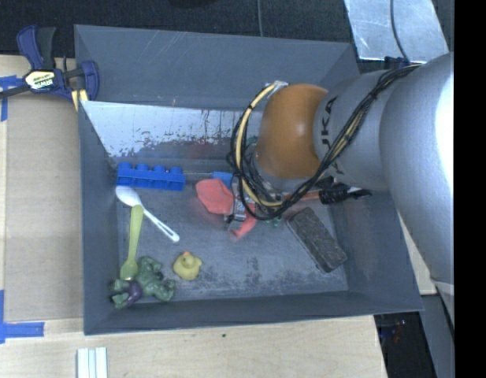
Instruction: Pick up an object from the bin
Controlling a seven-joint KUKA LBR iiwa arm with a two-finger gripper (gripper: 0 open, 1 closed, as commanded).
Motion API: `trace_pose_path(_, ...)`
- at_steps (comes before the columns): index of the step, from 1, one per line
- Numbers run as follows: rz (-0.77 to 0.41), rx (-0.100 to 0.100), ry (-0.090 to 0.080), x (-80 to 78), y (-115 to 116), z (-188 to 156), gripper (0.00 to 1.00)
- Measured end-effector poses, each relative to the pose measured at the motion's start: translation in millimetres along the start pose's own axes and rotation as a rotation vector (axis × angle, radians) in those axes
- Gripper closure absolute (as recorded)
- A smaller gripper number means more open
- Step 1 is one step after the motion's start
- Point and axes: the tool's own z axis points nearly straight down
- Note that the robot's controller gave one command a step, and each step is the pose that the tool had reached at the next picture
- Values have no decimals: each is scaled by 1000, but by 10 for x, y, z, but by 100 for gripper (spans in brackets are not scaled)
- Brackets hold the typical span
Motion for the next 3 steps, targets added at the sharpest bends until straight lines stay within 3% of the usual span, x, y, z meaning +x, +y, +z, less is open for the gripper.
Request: trace_pose_path(3, -1, -1, -4, -12, 2, -39, 100)
